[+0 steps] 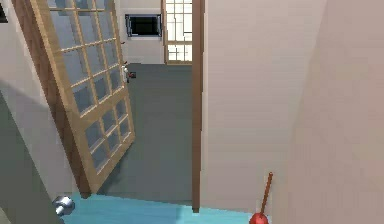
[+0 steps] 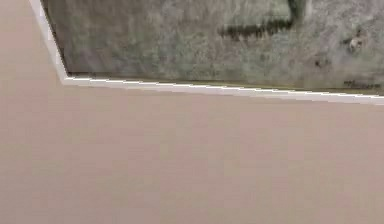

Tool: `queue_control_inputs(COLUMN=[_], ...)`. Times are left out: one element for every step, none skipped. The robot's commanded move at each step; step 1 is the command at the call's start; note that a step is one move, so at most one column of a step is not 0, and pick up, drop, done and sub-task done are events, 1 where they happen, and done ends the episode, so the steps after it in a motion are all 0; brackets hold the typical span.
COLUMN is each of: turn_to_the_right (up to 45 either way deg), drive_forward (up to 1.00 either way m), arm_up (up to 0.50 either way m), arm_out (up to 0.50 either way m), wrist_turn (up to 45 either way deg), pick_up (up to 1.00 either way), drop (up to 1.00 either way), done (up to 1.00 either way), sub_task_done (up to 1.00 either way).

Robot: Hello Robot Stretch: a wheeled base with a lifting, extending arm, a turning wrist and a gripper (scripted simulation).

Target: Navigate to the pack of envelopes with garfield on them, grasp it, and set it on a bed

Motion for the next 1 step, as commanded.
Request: queue_control_inputs(turn_to_the_right=[0.0], drive_forward=[0.35], arm_up=[0.0], arm_out=[0.0], wrist_turn=[0.0], pick_up=[0.0], drop=[0.0], done=[0.0], sub_task_done=[0.0])
